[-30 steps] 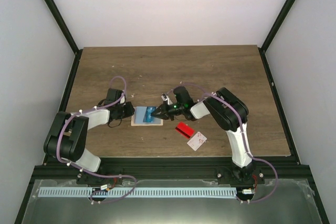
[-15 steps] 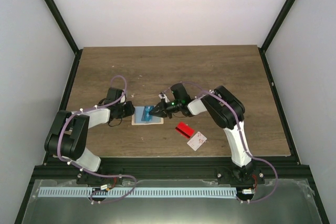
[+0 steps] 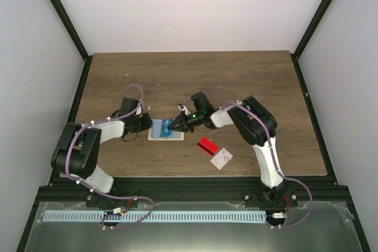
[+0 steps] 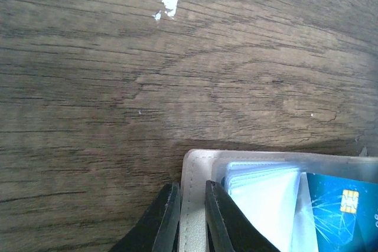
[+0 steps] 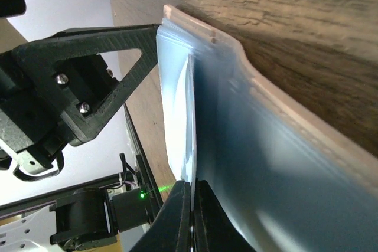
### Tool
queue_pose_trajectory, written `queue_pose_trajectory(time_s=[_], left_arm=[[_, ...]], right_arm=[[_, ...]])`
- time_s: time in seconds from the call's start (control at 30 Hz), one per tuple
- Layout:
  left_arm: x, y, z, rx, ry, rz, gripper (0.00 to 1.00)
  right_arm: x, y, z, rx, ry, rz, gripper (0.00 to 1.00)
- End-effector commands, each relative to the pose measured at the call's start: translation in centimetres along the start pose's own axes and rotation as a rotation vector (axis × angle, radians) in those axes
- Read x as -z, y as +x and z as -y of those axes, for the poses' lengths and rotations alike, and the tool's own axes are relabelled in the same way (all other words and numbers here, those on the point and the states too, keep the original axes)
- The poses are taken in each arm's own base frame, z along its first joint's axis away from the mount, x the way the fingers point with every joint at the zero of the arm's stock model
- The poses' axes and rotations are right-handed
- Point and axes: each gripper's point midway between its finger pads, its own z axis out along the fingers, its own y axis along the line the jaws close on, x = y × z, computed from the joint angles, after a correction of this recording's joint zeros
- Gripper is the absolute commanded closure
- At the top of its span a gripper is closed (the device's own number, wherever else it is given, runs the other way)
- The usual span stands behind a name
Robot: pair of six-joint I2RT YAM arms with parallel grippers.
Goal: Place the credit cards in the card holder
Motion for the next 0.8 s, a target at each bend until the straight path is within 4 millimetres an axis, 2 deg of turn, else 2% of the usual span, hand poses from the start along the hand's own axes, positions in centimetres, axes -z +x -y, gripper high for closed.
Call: queue_pose_trajectory(time_s=[0.0,0.57,0.77], left_arm=[[-1.1,3.6,-1.8,0.024,-0.067,-0.127,0.85],[-1.2,3.7,-1.8,0.023,-0.068,-0.13,0.87],[-1.2,3.7,-2.0,0.025,-0.078,-0.127,0.87]], right_arm=[[0.4,1.4,0.0,0.019,0.04,-0.024,0.99],[-0.1,1.6,-0.1,0.035,0.028,-0.092,0.99],[1.0,2.1,0.9,-0.013,0.071,-0.064,0.99]])
